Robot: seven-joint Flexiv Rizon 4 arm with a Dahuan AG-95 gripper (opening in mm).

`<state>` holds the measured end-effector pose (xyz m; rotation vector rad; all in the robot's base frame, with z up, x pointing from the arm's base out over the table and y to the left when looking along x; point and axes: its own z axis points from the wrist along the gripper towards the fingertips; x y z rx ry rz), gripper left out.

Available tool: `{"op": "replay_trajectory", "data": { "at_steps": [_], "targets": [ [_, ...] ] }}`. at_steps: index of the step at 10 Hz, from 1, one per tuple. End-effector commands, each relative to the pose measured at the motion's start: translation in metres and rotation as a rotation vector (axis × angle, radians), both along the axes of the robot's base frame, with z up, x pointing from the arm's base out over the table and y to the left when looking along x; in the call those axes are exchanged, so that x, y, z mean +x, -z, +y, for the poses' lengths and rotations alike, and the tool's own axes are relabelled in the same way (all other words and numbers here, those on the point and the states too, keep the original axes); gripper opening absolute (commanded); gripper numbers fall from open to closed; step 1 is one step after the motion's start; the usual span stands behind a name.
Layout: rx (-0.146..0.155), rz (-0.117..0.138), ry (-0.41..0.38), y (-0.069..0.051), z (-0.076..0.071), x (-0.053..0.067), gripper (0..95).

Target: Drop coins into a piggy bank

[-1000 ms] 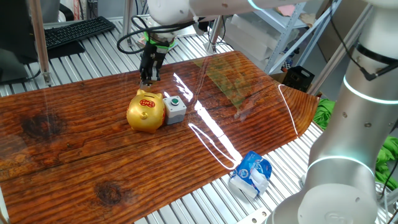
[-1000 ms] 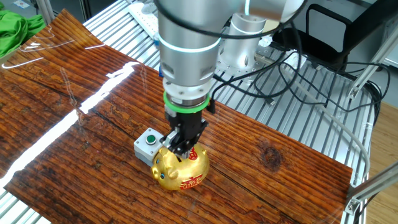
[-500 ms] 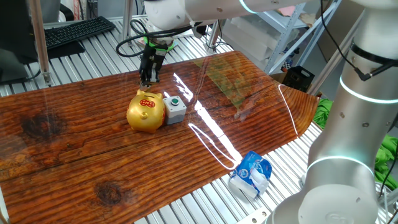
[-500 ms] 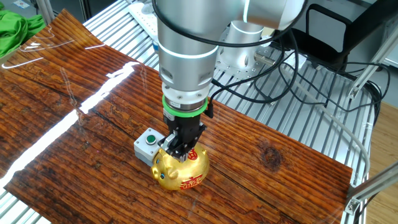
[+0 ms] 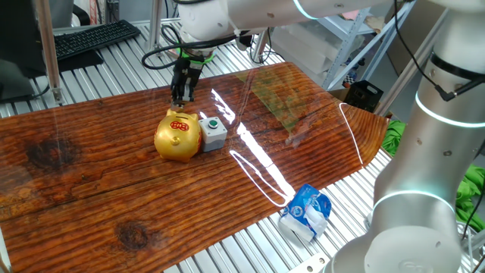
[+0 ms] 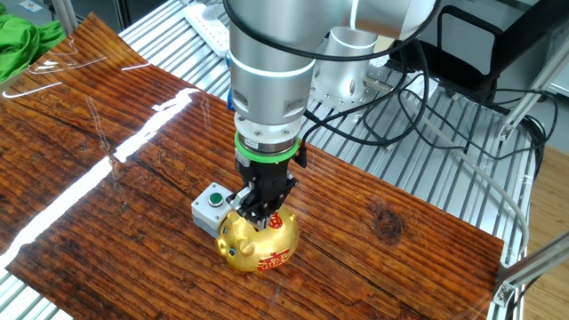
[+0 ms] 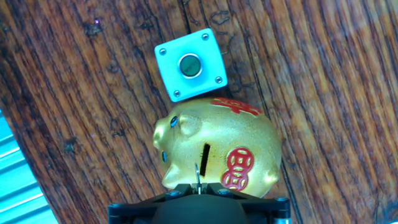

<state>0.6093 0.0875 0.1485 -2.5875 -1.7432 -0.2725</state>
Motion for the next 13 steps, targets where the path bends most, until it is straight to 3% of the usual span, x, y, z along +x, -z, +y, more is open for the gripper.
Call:
{"op": "replay_trajectory", "data": {
  "at_steps": [1,7,13],
  "targets": [
    [0.008,-0.012,0.036,-0.0009,-0.0006,-0.0017,0.0],
    [0.010,-0.034,0.065,0.0020,0.0012,-0.0079,0.0],
    [0.013,-0.042,0.054,0.0059,-0.0029,-0.0051,0.0]
  ]
}}
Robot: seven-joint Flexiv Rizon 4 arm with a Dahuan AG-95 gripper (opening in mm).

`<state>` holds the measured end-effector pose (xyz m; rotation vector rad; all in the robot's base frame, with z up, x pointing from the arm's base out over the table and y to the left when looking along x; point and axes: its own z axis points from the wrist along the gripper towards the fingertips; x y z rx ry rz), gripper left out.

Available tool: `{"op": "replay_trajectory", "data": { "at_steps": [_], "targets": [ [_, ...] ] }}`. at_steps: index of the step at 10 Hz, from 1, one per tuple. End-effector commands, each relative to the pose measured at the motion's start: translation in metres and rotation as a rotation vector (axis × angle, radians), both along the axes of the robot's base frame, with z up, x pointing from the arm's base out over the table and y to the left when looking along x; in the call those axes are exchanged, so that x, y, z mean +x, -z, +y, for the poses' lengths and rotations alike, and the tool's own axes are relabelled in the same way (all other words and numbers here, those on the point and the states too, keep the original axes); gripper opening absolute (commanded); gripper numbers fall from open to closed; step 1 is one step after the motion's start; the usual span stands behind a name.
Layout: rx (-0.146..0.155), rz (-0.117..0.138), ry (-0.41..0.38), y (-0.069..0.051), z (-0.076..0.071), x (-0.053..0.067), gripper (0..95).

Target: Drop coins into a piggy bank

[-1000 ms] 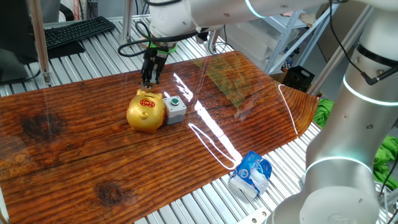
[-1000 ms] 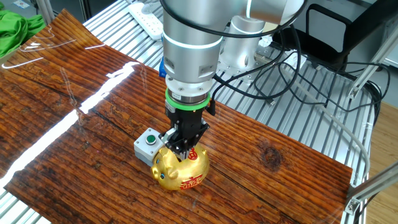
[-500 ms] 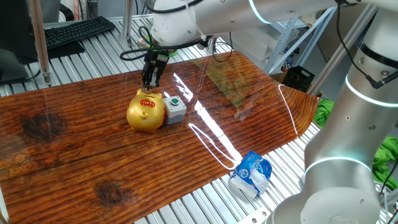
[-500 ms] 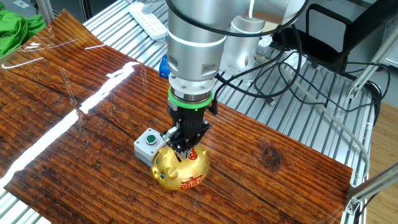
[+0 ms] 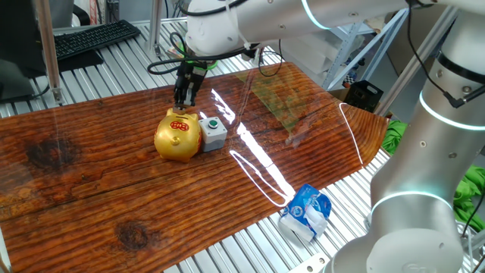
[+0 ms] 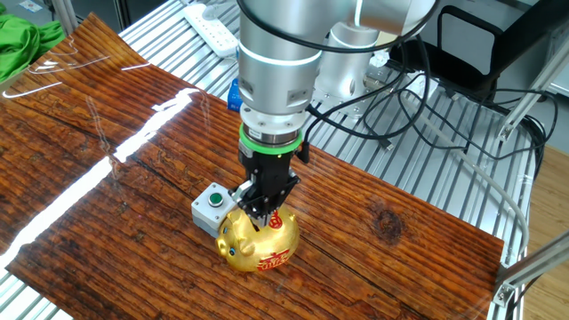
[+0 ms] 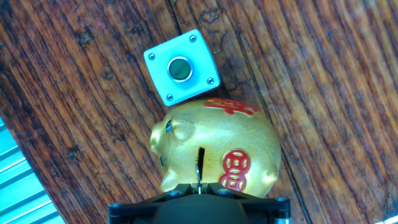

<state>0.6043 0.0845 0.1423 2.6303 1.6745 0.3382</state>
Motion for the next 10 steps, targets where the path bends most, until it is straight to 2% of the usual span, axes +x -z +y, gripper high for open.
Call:
{"op": "replay_trajectory", "data": {
  "at_steps": [1,10],
  "targets": [
    [-0.004,-0.004,0.003,0.0008,0.0002,0.0004,0.0],
    [-0.003,-0.015,0.003,0.0031,0.0006,0.0005,0.0]
  ]
}}
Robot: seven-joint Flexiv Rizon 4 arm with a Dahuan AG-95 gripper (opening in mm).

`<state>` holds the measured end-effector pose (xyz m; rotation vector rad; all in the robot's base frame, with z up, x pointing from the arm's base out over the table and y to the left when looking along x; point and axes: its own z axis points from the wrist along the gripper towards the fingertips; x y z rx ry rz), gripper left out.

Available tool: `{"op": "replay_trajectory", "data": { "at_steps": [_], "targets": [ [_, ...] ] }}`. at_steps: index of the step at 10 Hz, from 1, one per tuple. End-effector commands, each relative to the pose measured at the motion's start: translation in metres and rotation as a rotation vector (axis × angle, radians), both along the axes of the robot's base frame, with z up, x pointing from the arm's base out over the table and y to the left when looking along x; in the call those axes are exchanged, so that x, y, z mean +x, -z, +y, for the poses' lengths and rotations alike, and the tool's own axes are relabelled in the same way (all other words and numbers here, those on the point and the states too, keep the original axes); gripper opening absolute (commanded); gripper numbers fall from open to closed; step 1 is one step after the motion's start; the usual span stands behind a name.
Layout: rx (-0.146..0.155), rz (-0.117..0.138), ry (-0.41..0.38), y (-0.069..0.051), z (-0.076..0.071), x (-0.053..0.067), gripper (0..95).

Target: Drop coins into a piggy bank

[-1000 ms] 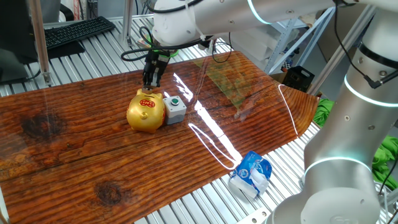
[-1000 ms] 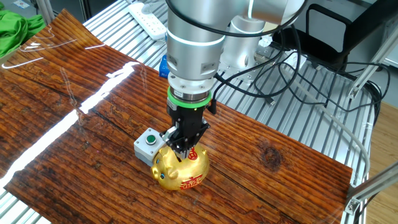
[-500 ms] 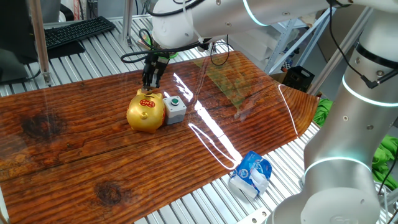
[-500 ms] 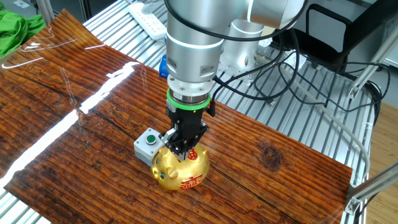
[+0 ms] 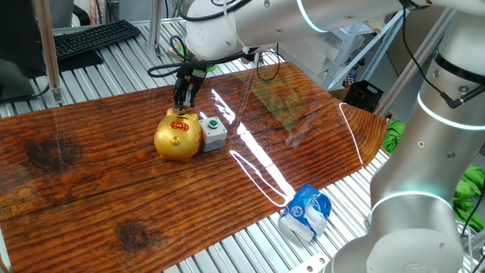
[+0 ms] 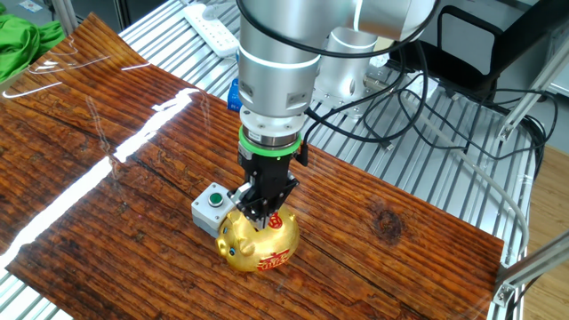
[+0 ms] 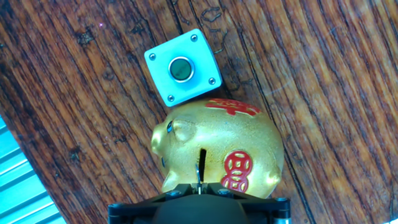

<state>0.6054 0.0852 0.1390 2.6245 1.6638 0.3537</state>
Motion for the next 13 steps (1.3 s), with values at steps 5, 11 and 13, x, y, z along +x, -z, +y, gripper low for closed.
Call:
{"op": "replay_trajectory", "data": {
  "at_steps": [5,11,13],
  "targets": [
    [-0.002,-0.005,-0.007,0.0014,0.0007,-0.0026,0.0],
    [-0.001,-0.007,-0.023,0.0028,0.0016,-0.0055,0.0],
    [0.015,-0.009,-0.036,0.0027,0.0016,-0.0060,19.0]
  ]
}}
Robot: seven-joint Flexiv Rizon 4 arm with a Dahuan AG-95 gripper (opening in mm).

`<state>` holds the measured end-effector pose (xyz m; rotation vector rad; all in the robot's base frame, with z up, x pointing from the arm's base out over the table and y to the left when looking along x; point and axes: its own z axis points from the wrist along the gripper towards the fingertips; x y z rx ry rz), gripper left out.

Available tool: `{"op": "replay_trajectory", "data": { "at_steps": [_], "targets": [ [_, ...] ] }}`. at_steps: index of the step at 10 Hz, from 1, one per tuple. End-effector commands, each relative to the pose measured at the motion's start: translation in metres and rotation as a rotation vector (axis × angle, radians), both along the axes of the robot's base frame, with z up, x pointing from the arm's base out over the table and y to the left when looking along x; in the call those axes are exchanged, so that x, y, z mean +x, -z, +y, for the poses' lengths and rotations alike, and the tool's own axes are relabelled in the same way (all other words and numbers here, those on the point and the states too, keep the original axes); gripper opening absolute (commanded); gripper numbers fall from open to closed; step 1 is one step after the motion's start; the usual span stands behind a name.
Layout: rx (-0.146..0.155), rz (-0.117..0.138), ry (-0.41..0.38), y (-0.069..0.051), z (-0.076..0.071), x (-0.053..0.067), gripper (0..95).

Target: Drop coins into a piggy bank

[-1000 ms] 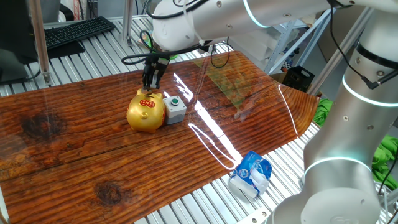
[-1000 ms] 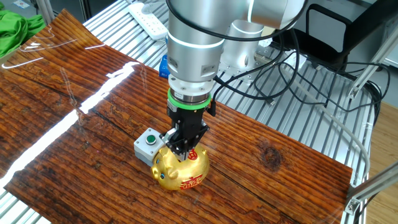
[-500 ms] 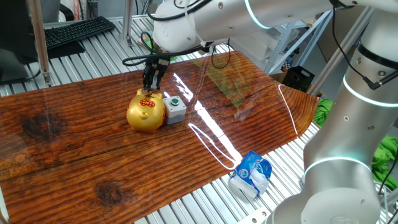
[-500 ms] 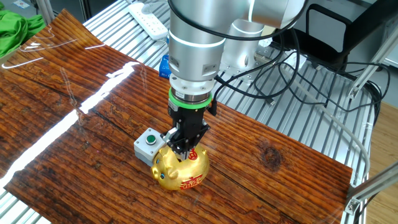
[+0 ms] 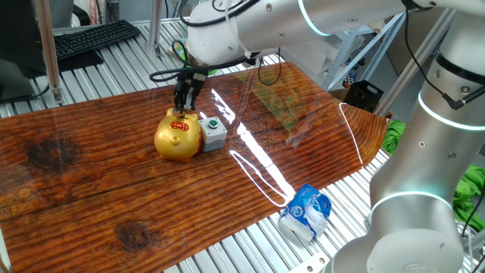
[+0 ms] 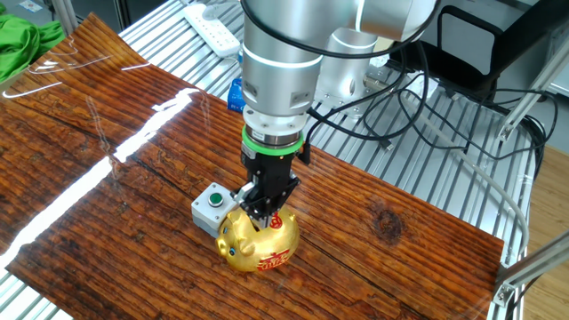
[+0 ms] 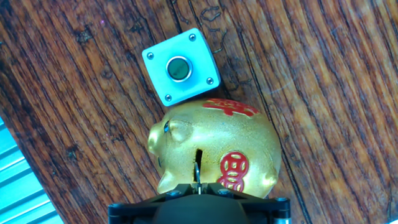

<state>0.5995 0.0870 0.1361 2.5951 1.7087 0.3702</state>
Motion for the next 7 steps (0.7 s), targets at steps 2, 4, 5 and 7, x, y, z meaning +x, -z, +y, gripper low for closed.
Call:
{"op": "replay_trajectory", "data": {
  "at_steps": [2,4,5,7],
  "targets": [
    [0.040,0.001,-0.010,-0.0002,-0.0002,-0.0001,38.0],
    [0.055,0.002,-0.014,-0.0002,-0.0001,-0.0001,38.0],
    [0.062,0.002,-0.014,-0.0003,-0.0002,-0.0002,38.0],
    [0.058,0.001,-0.040,-0.0020,-0.0007,-0.0008,38.0]
  ]
}}
